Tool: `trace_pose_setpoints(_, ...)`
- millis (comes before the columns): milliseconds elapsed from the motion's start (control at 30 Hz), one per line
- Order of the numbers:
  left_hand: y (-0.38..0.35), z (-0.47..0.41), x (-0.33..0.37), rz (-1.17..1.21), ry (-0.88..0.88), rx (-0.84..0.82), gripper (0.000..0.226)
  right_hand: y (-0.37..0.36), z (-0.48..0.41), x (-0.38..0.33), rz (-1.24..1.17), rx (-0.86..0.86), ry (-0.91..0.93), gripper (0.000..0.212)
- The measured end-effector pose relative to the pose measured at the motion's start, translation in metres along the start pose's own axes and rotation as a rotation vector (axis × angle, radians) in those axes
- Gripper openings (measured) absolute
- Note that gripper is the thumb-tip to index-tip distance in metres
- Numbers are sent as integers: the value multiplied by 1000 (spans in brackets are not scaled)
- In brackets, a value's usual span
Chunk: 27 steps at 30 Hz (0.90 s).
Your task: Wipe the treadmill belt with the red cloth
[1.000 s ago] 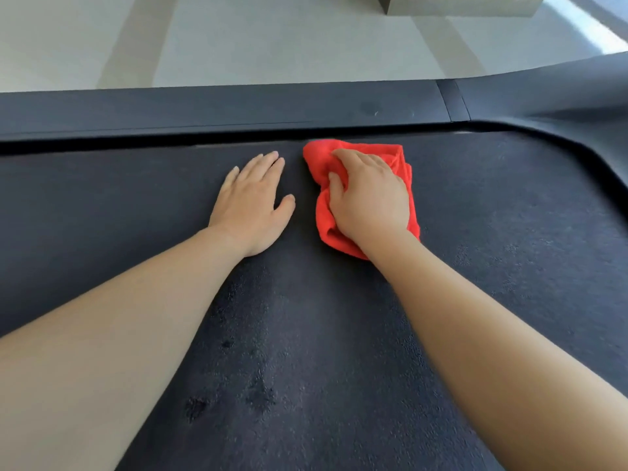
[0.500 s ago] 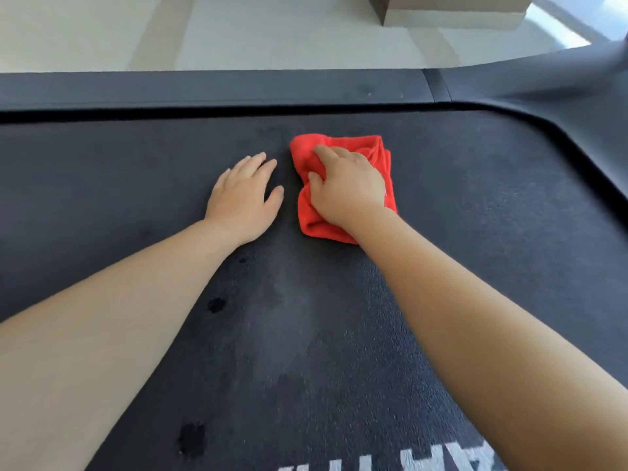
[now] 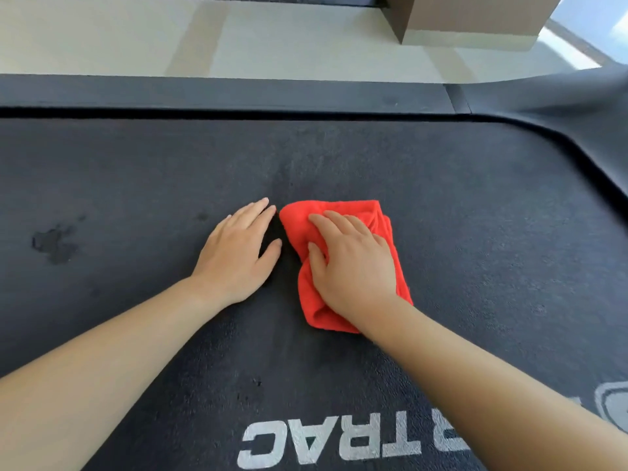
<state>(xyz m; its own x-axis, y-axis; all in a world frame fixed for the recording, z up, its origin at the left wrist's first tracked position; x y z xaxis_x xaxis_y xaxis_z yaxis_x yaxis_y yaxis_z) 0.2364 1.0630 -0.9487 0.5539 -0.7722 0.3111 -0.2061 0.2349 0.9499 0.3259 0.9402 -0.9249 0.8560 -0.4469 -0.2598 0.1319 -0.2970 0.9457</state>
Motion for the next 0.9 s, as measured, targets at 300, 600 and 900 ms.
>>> trace_pose_setpoints(300, 3, -91, -25, -38, 116, 19, 57, -14, -99, 24, 12, 12, -47, 35)
trace_pose_setpoints(600, 0, -98, -30, -67, 127, 127, 56, -30, -204, 37, -37, -19, -28, 37)
trace_pose_setpoints(900, 0, -100, -33, -33, 124, 128, 54, -27, -189, 40, -12, -72, 1, 34)
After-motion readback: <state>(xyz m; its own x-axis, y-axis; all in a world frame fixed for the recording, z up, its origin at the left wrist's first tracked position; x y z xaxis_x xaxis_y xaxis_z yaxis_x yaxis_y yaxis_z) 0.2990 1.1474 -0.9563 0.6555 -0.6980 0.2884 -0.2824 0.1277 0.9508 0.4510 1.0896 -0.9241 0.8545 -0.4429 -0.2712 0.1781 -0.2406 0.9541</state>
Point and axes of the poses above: each hand's wrist, its own z-axis away from the middle knuckle, its own y-axis out of the back of the hand, x = y × z, the point moved 6 cm from there along -z, towards the middle knuckle, and after that the axes turned 4 degrees about y, right-handed, at the moved point
